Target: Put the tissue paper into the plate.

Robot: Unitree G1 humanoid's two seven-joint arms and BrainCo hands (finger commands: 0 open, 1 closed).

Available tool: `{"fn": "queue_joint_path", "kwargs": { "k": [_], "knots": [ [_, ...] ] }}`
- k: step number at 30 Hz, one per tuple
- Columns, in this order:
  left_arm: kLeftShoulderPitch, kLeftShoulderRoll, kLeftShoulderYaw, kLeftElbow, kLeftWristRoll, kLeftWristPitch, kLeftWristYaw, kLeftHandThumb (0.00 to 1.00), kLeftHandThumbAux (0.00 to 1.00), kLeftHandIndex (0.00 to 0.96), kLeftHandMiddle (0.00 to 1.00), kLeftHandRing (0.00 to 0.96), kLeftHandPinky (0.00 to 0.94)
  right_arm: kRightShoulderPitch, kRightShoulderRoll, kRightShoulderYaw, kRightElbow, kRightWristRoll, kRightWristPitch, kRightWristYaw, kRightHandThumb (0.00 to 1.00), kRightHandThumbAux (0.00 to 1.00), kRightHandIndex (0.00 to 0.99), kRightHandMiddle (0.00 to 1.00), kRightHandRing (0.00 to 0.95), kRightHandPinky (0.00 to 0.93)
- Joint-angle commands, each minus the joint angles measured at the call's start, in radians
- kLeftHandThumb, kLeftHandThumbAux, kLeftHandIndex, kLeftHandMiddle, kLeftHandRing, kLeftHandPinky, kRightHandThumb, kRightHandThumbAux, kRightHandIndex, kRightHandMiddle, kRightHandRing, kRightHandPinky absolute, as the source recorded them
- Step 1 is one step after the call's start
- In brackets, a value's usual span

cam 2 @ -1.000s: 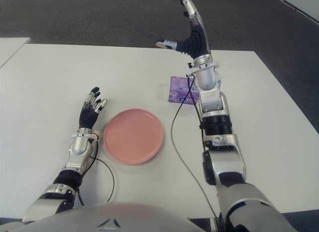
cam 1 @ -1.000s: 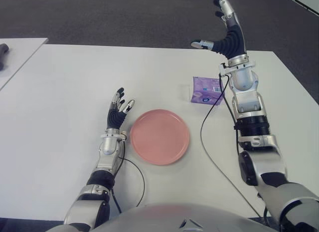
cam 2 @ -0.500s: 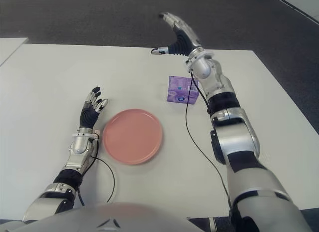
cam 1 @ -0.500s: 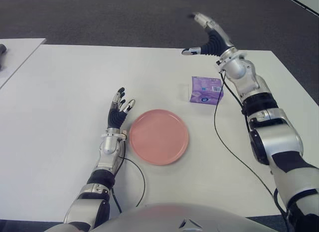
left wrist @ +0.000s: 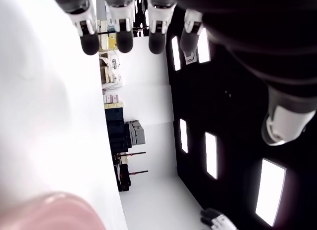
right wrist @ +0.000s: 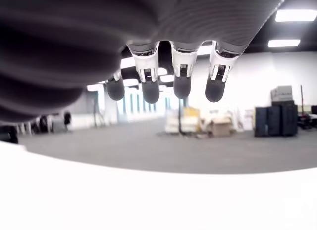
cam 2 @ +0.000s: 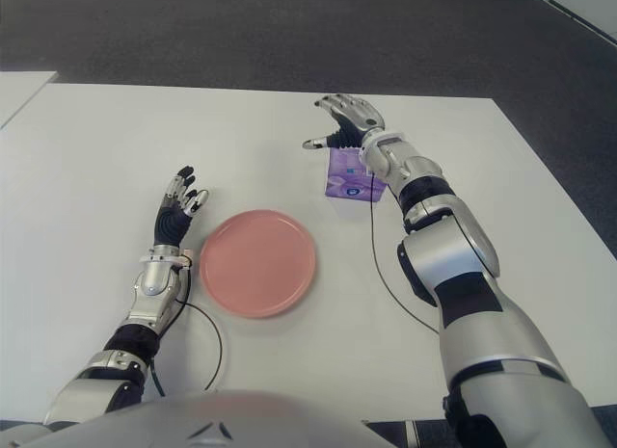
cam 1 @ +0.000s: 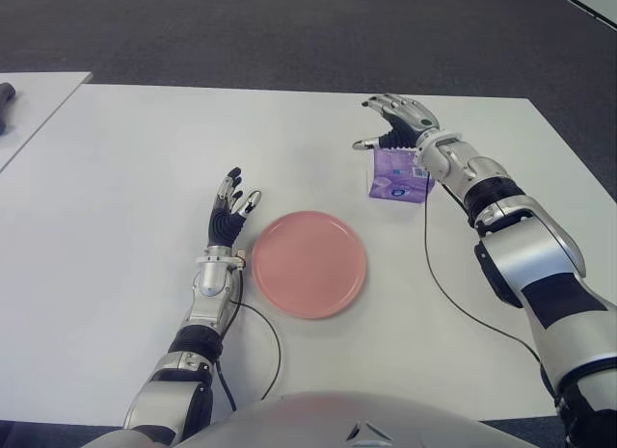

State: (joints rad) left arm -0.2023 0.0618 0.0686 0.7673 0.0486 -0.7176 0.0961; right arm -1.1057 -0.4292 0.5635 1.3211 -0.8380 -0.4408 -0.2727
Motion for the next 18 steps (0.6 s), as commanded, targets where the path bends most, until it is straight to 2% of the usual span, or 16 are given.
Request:
{"fn": "queue_joint_path", "kwargs": {
  "k": [1,18],
  "knots": [
    [0.003,-0.001,0.004,0.026,-0.008,-0.007,-0.012,0.0,0.475,0.0,0.0,0.0,0.0,-0.002,0.001,0.029,0.024,-0.021,0.024,-0.014,0.381,0.245,0.0,0.0,0.0,0.0],
    [-0.004,-0.004,0.009,0.048,-0.003,-0.011,0.008,0.0,0.459,0.0,0.0,0.0,0.0,0.012,0.009,0.03,0.047,0.004,0.111,0.04,0.369,0.265,0.0,0.0,0.0,0.0]
  ]
}}
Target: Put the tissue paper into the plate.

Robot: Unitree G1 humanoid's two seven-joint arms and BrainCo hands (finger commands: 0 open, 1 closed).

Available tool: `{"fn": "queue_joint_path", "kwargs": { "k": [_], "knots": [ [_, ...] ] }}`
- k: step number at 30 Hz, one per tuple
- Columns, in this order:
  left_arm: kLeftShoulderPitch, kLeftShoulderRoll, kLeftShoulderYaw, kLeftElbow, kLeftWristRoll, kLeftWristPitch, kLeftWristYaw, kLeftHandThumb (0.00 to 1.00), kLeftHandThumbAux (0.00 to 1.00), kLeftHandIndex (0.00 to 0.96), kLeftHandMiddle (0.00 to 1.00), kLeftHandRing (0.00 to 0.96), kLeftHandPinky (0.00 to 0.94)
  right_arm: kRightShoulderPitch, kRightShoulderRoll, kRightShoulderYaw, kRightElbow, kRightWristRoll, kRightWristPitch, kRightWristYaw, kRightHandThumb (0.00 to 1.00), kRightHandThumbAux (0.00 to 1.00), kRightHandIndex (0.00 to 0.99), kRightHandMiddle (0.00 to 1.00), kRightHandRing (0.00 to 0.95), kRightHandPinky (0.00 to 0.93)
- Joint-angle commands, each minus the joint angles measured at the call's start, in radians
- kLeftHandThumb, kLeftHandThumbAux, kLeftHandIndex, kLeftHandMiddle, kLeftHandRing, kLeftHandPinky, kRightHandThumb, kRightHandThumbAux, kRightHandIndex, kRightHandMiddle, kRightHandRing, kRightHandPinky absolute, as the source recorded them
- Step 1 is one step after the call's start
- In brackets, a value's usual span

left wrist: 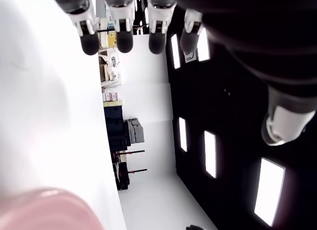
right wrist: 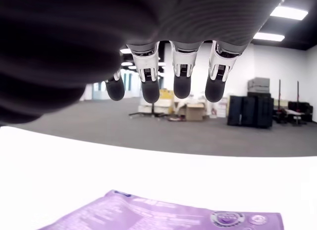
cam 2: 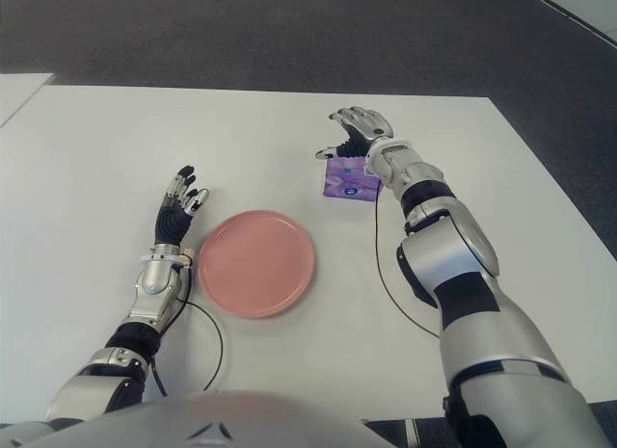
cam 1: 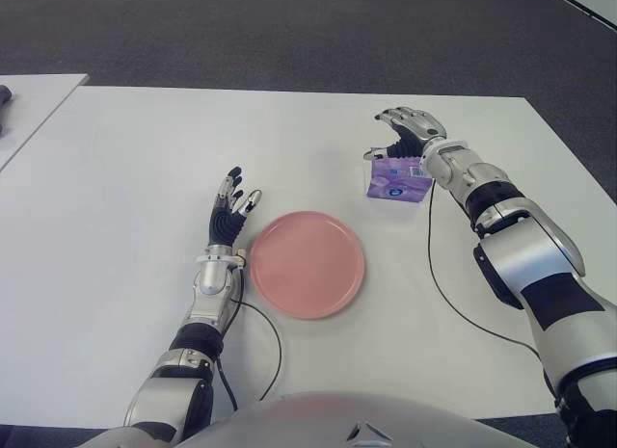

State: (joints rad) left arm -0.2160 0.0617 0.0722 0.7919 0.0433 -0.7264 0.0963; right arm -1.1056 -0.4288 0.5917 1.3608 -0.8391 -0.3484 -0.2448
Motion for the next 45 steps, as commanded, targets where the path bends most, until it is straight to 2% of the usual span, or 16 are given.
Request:
{"fn": "queue_joint_path", "kwargs": {
  "k": [1,13,28,45],
  "knots": [
    [0.009,-0.003,0.006,0.024,0.001,-0.002,0.006,0.0,0.458,0.0,0.0,0.0,0.0,0.013,0.009,0.001,0.008,0.006,0.024,0.012,0.369,0.264,0.0,0.0,0.0,0.0],
    [0.008,0.001,0.009,0.038,-0.006,-0.009,-0.001,0.0,0.457,0.0,0.0,0.0,0.0,0.023,-0.001,-0.031,0.012,0.035,0.093,0.062,0.341,0.251,0.0,0.0,0.0,0.0],
    [0.009,0.008,0.011,0.047,0.004,-0.012,0.008,0.0,0.463,0.0,0.0,0.0,0.0,0.05,-0.011,-0.06,0.015,0.064,0.122,0.104,0.322,0.248,0.0,0.0,0.0,0.0],
    [0.01,0.01,0.013,0.05,-0.004,-0.024,-0.005,0.0,0.458,0.0,0.0,0.0,0.0,0.092,0.024,-0.026,0.018,0.041,0.145,0.116,0.389,0.23,0.0,0.0,0.0,0.0]
  ]
}}
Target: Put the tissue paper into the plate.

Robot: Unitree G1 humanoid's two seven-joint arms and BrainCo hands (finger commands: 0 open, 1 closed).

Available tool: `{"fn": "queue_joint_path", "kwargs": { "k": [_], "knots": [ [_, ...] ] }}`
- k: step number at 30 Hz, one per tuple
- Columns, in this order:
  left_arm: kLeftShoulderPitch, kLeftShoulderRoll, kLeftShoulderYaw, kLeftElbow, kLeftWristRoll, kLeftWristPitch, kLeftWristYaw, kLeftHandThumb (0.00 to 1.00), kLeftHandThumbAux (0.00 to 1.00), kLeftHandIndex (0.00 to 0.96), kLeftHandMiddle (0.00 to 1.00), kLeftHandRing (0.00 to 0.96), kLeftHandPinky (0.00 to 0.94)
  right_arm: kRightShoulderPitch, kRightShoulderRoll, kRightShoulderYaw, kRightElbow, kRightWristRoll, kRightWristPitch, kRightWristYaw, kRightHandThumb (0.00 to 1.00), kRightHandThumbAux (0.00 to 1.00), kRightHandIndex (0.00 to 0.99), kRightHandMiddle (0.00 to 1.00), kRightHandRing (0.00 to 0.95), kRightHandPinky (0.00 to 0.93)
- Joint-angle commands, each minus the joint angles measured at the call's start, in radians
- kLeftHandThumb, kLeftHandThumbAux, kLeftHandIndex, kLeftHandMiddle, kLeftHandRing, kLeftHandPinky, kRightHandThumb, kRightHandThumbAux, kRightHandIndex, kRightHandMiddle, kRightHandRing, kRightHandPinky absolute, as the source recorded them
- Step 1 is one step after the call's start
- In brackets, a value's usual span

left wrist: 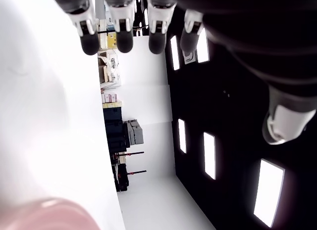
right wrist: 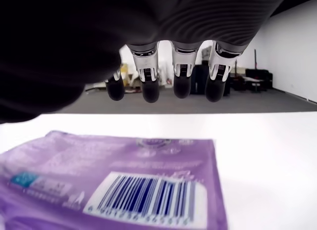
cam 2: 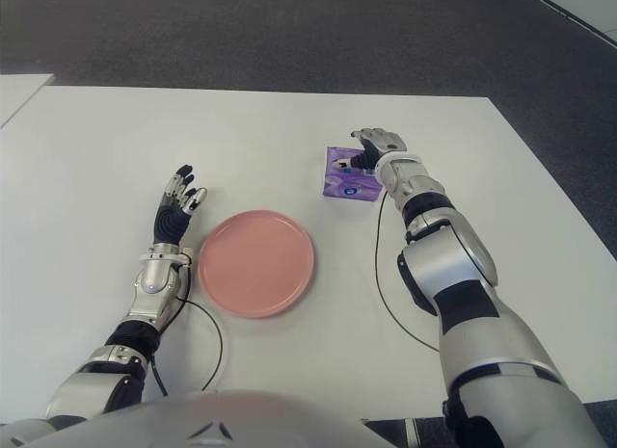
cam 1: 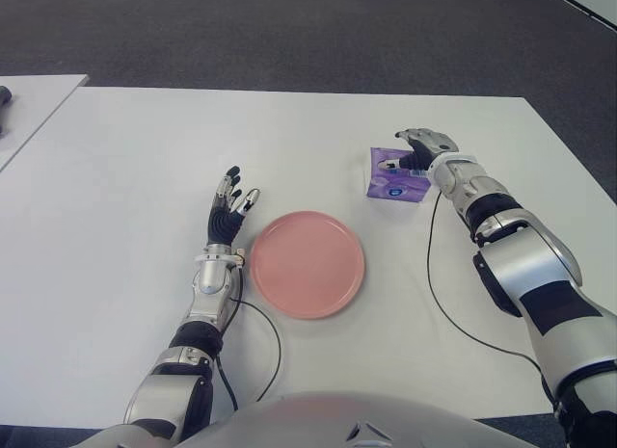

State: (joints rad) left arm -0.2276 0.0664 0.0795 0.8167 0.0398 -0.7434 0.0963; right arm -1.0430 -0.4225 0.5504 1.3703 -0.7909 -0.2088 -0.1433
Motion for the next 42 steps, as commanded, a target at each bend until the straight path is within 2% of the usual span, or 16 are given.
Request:
{"fn": "queue_joint_path", "kwargs": {
  "k": [1,23,42],
  "knots": [
    [0.022,0.005,0.005,0.024,-0.001,-0.007,-0.006,0.0,0.456,0.0,0.0,0.0,0.0,0.03,0.019,0.017,0.009,-0.008,0.006,0.015,0.391,0.227,0.0,0.0,0.0,0.0],
    [0.026,0.004,0.009,0.02,-0.003,-0.014,-0.013,0.0,0.467,0.0,0.0,0.0,0.0,0.056,0.039,0.091,0.012,-0.048,-0.012,0.019,0.406,0.212,0.0,0.0,0.0,0.0],
    [0.035,-0.01,0.007,-0.003,0.008,0.003,-0.003,0.0,0.438,0.0,0.0,0.0,0.0,0.07,0.039,0.187,0.014,-0.093,-0.032,0.043,0.422,0.242,0.0,0.0,0.0,0.0]
  ]
}}
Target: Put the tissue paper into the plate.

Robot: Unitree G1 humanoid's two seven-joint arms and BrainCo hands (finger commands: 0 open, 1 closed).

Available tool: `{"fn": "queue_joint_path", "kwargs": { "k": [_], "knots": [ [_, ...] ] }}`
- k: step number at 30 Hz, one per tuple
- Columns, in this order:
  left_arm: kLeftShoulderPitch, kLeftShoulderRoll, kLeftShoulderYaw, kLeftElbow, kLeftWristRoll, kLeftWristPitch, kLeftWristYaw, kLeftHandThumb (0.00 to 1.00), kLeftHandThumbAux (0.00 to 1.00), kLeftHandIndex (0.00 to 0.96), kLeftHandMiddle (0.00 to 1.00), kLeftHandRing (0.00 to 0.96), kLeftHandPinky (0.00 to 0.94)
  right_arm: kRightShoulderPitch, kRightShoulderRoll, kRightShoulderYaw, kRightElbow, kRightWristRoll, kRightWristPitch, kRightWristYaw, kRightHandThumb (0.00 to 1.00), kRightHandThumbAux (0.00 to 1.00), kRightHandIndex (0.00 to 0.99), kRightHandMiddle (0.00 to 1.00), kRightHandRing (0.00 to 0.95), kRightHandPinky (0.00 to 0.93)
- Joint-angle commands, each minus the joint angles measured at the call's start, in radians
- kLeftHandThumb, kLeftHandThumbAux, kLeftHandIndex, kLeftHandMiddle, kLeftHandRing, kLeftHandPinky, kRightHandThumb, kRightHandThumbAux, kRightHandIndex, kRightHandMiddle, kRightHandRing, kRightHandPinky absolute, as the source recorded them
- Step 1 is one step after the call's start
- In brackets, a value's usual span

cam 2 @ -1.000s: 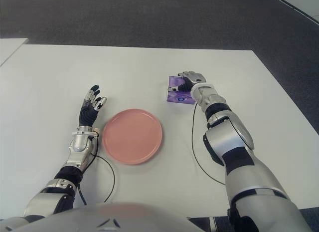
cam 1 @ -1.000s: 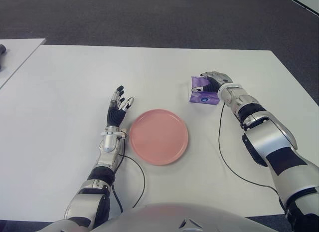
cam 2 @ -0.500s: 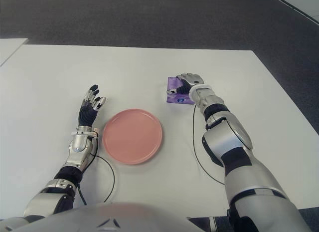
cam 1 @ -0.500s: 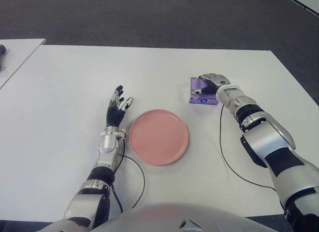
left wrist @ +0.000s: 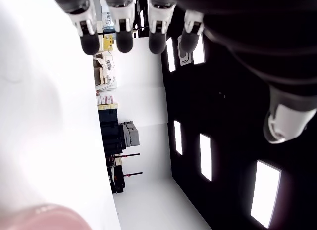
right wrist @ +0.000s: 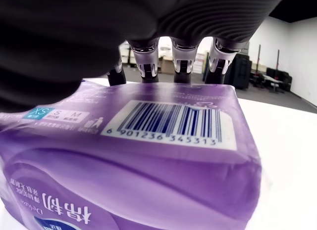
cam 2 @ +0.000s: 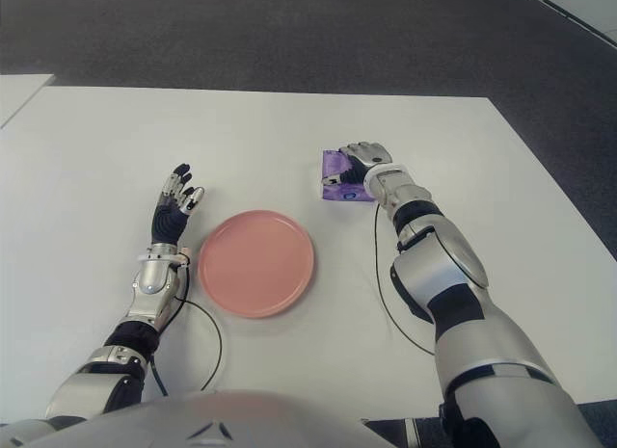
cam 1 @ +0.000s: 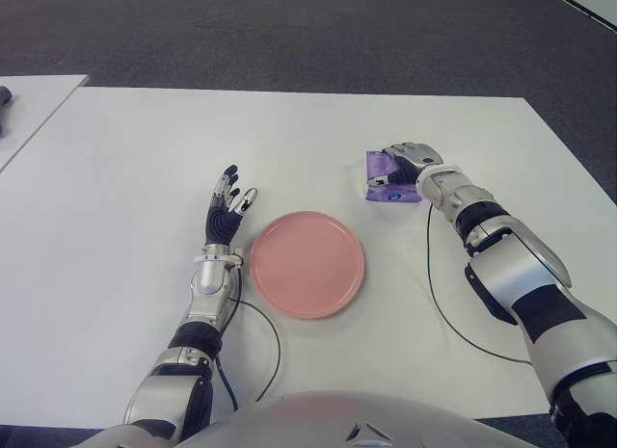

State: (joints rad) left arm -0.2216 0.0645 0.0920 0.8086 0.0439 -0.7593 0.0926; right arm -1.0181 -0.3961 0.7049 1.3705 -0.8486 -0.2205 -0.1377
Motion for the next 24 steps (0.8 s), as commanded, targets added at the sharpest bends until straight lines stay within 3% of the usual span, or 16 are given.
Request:
{"fn": "queue_joint_path", "kwargs": {
  "k": [1,24],
  "knots": [
    [0.03,-0.008,-0.006,0.004,0.005,0.021,0.0,0.0,0.438,0.0,0.0,0.0,0.0,0.046,0.012,0.036,0.014,-0.036,-0.021,0.038,0.422,0.242,0.0,0.0,0.0,0.0],
    [0.043,-0.006,-0.003,-0.023,0.01,0.032,0.007,0.0,0.481,0.0,0.0,0.0,0.0,0.094,-0.031,0.115,0.018,-0.071,-0.059,0.014,0.389,0.249,0.0,0.0,0.0,0.0]
  ]
}}
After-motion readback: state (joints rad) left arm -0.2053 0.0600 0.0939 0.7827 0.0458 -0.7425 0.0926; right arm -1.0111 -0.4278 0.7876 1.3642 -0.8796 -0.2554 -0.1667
